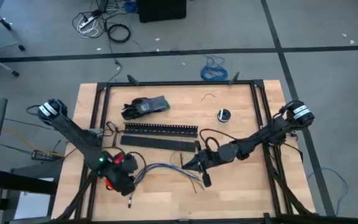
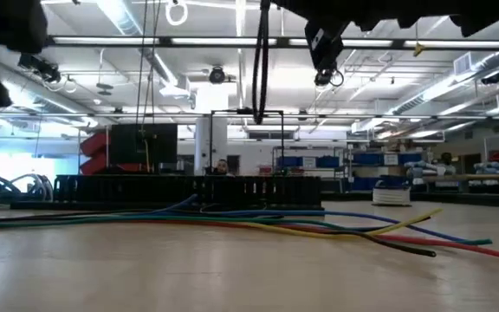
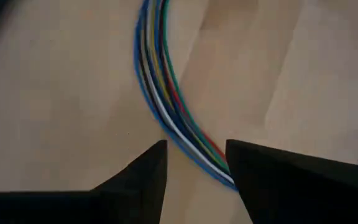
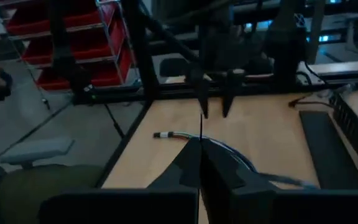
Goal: Ziptie cables
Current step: Wrap the right black zip tie on the cables
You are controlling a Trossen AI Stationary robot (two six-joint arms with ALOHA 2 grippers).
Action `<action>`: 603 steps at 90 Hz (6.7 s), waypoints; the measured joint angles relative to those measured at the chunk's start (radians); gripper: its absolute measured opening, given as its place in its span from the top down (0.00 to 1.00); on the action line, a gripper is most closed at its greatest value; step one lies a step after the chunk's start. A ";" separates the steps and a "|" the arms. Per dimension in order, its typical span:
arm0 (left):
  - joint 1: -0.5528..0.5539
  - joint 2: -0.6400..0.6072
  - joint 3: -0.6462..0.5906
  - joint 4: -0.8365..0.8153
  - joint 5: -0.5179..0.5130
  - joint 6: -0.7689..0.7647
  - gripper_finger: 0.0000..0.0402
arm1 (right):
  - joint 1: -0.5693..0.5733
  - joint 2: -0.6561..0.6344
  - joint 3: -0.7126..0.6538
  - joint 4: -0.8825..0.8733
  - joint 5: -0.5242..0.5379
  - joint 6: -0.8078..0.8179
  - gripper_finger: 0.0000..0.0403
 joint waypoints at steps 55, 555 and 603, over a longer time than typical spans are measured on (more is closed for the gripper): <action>0.000 0.176 0.002 0.082 0.133 -0.083 0.61 | 0.024 -0.004 0.000 0.008 -0.023 -0.049 1.00; 0.086 0.121 -0.161 0.654 -0.444 -0.029 0.58 | -0.130 0.223 0.361 -0.425 -0.184 -0.480 1.00; 0.182 0.144 -0.165 0.715 -0.320 0.089 0.58 | -0.129 0.215 0.361 -0.378 -0.185 -0.500 1.00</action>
